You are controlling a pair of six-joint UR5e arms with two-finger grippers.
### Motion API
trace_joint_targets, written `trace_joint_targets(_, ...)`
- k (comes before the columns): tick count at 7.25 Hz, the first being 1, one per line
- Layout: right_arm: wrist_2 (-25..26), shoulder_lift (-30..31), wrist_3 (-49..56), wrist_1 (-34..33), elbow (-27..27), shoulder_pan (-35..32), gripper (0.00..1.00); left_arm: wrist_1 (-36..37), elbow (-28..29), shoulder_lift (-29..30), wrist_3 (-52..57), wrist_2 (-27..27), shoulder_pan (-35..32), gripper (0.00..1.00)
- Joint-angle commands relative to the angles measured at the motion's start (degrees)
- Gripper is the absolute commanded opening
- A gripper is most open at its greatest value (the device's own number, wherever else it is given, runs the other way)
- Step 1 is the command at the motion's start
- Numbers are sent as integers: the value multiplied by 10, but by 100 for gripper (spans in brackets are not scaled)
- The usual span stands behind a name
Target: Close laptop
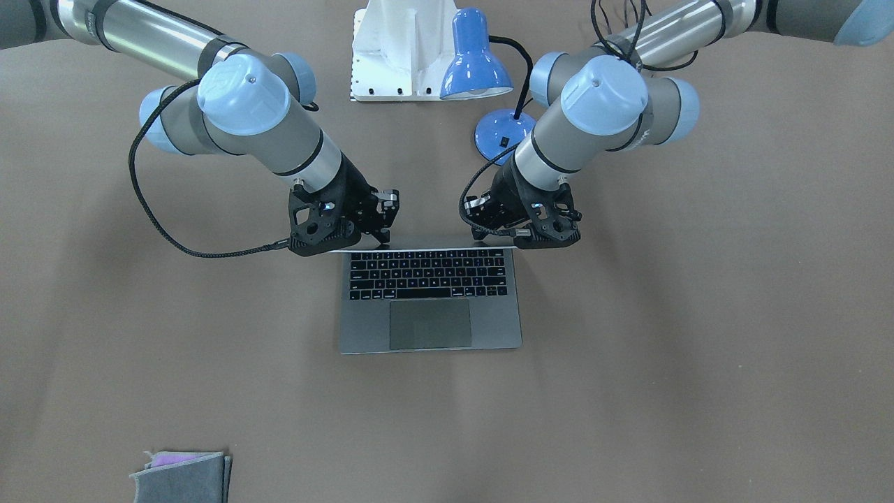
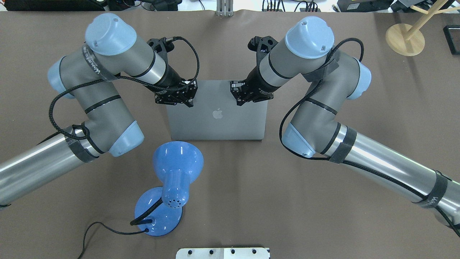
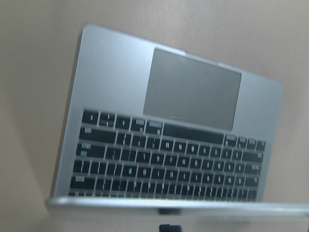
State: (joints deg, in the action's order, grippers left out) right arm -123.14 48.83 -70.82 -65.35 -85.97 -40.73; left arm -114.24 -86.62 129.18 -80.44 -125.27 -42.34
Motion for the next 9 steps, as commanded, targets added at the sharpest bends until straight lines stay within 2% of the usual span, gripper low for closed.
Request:
trace_joint_targets(1,8,-31,4,28,68,-7,0,-51,76,29,-1,24,-1,0)
trace_joint_targets(2,24,-35,4,86,124,-7,0,-65,92,30,-2,41,-1,0)
trace_joint_targets(4,37,-78,5,114,215,-6,0,-65,102,33,-1,42,1,0)
trace_joint_targets(5,39,-79,6,114,225,-6,0,-67,121,40,-1,42,1,0)
trace_joint_targets(6,44,-87,9,114,243,-4,0,-93,154,52,-2,67,7,0)
trace_joint_targets(8,46,-94,9,115,256,-2,0,-113,180,56,-1,96,14,0)
trace_joint_targets(9,46,-94,9,115,256,-2,0,-121,184,54,-1,141,31,0)
